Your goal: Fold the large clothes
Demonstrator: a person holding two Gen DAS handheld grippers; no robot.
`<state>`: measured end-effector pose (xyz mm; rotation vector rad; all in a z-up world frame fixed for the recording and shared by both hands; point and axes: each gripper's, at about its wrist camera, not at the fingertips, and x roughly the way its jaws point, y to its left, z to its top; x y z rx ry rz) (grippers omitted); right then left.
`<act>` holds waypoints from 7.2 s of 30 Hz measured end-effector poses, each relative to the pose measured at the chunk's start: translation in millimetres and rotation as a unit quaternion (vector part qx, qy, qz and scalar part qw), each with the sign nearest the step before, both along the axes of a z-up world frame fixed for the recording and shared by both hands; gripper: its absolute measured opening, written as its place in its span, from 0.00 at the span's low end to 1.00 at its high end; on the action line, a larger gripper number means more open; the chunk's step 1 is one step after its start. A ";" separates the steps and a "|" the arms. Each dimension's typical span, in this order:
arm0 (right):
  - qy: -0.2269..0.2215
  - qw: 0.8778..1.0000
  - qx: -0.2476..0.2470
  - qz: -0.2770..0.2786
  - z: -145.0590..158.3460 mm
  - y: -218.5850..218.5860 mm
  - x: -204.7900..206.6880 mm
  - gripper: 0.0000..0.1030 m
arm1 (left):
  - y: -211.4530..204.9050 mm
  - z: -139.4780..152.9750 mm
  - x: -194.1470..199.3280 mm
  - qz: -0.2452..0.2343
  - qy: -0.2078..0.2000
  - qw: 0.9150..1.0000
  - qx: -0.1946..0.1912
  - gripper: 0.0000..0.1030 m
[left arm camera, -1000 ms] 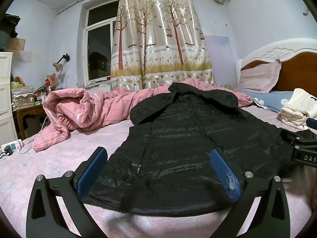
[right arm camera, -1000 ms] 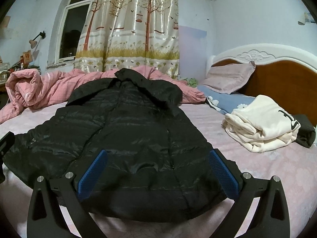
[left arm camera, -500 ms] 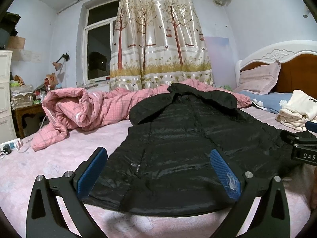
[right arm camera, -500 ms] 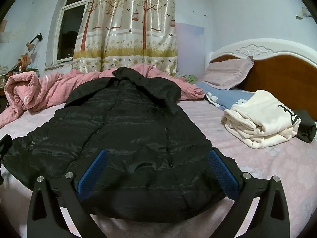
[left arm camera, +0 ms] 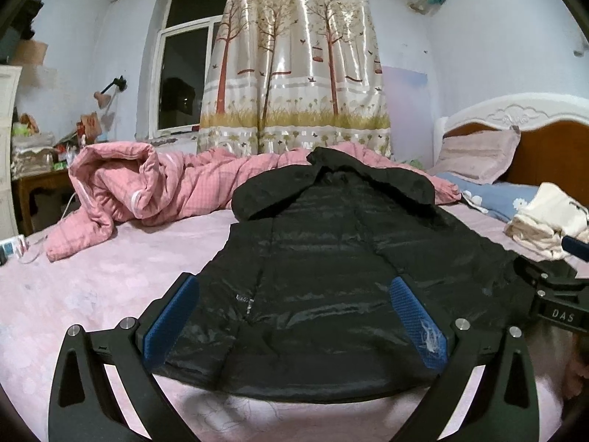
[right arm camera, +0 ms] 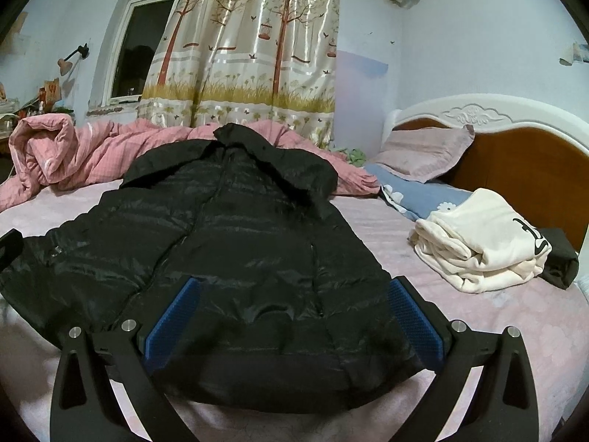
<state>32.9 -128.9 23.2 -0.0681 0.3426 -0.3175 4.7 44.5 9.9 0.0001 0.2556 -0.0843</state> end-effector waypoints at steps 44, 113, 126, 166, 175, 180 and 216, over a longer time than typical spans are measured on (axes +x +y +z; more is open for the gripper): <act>0.145 0.958 0.246 0.016 -38.0 -129.7 -1.4 0.07 | 118.8 -43.8 54.4 -0.020 0.295 0.937 -0.188 0.08; 0.217 0.959 0.176 -0.052 -34.8 -141.2 97.5 0.78 | 54.1 -50.1 141.4 0.121 0.277 0.953 0.021 0.82; 0.131 0.988 0.078 -0.001 19.4 -100.6 49.5 0.79 | 28.9 1.5 69.7 0.046 0.156 0.985 0.055 0.84; 0.244 0.961 -0.117 0.056 -38.2 -10.6 35.9 0.89 | -27.7 -53.7 80.5 -0.030 0.236 0.953 0.186 1.00; 0.225 0.972 -0.072 0.017 -39.8 -37.1 48.9 0.20 | 12.5 -51.5 97.0 0.010 0.262 0.960 0.102 0.20; 0.209 0.977 -0.035 0.033 -14.9 -35.7 7.7 0.15 | 8.2 -36.2 55.3 0.013 0.244 0.958 0.148 0.16; 0.203 0.979 0.013 -0.005 45.1 -87.7 89.5 0.72 | 34.0 22.0 141.6 0.020 0.255 0.960 0.113 0.78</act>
